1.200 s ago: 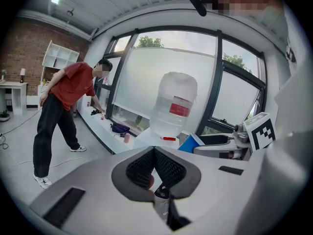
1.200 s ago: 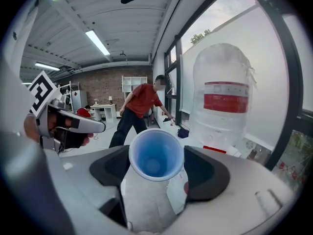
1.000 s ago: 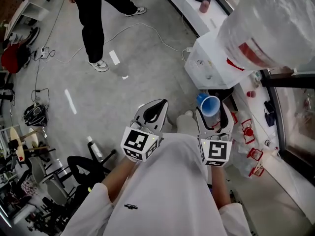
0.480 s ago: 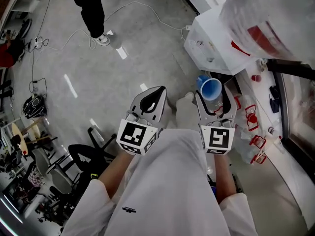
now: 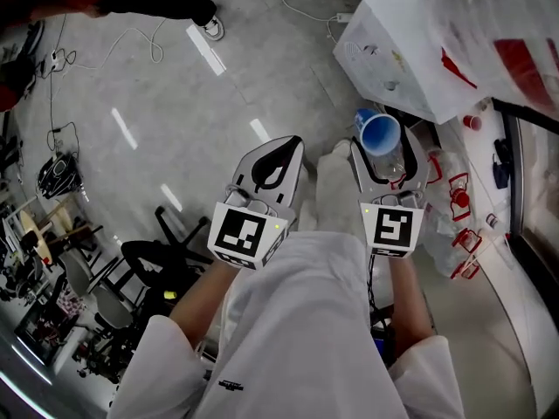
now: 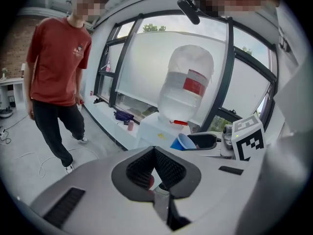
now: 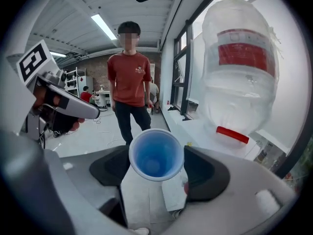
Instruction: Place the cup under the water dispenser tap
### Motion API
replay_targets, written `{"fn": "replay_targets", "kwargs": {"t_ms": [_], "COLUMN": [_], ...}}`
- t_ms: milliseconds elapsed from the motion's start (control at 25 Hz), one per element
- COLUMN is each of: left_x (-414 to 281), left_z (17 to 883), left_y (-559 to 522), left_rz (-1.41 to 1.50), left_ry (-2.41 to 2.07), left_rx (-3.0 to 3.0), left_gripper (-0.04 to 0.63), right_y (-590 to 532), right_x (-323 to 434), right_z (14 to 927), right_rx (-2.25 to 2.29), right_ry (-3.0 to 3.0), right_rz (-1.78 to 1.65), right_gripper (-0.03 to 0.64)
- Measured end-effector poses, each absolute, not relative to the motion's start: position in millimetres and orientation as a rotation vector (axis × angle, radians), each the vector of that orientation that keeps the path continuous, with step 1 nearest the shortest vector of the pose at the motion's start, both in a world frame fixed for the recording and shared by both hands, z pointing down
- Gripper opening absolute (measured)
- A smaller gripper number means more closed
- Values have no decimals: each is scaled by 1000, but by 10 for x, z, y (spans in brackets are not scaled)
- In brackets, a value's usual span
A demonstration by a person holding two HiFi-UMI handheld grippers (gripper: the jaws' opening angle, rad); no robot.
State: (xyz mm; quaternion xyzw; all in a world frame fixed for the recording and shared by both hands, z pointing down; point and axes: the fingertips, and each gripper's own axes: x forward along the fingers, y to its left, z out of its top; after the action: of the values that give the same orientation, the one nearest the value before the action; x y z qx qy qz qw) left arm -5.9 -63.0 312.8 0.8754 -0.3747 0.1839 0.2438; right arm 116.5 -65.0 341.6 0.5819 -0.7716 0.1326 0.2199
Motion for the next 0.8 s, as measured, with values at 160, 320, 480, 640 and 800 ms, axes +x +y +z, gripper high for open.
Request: {"fn": "replay_targets", "kwargs": {"t_ms": [160, 320, 480, 640, 800], "left_x": [-61, -62, -36, -9, 0], "left_z": [3356, 3570, 3808, 4028, 4227], "left_y": [-625, -638, -648, -679, -739], "left_rz": [517, 534, 543, 552, 553], "left_ry": [-1018, -1001, -990, -977, -982], "left_rx": [2365, 2349, 2323, 2302, 2300], "left_gripper": [7, 7, 7, 8, 8], "right_y": [-718, -779, -819, -860, -885], "right_x": [1124, 1075, 1061, 1068, 1110], "right_z": [3654, 3863, 4078, 4331, 4634], "right_rx": [1591, 1593, 1613, 1631, 1639], "right_ry": [-2129, -2126, -2121, -2105, -2072], "right_rz": [374, 379, 401, 414, 424], "right_gripper": [354, 354, 354, 354, 354]}}
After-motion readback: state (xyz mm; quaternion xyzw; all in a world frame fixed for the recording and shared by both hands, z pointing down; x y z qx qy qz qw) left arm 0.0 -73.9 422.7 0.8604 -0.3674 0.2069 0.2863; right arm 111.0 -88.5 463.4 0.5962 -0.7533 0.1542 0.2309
